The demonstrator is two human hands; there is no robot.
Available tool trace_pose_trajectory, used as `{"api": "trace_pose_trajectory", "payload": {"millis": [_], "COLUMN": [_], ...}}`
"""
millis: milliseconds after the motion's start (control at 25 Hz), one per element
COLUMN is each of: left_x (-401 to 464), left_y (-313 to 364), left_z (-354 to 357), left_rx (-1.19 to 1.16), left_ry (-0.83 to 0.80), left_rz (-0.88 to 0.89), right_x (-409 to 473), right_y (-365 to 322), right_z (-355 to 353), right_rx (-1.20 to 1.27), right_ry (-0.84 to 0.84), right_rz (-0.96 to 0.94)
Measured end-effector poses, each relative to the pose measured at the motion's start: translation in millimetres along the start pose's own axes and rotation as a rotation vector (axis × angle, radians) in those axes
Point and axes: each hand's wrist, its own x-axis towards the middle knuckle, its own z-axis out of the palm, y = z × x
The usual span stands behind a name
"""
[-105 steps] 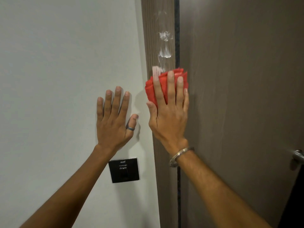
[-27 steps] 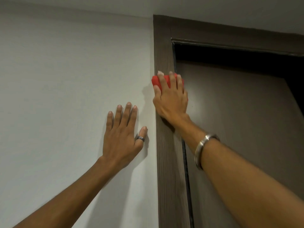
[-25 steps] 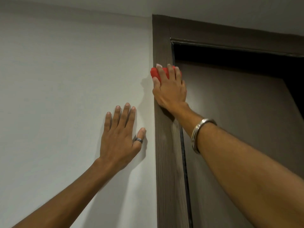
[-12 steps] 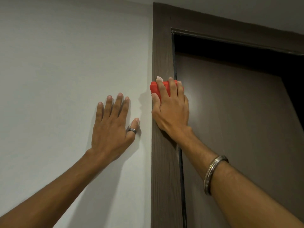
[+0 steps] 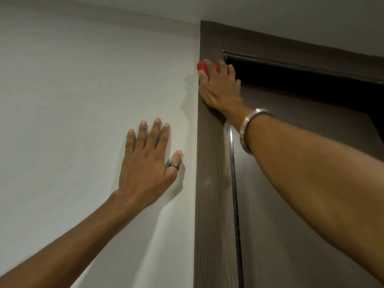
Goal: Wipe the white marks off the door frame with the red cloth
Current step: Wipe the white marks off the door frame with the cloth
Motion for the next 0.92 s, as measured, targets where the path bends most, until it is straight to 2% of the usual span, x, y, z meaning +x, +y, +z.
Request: {"api": "trace_pose_trajectory", "payload": {"millis": [160,320,600,920], "left_x": [-7.5,-36.4,-128.4,-220.4], "left_y": [0.7,4.4,17.0,24.1], "left_z": [1.4,-1.3,2.3,5.1], "left_rx": [-0.006,-0.009,0.015,0.022], "left_ry": [0.01,-0.022,-0.03,-0.079], "left_rz": [0.019,0.037,0.108,0.087], "right_x": [14.3,-23.4,-156.9,-348.8], "right_y": [-4.4,-6.1,-11.4,-22.3], "right_z": [-2.2,5.0,15.3,14.2], "right_rx": [-0.006,-0.004,-0.019,-0.071], "right_ry": [0.006,0.061,0.097,0.032], "right_rz": [0.014,0.045,0.094,0.155]}}
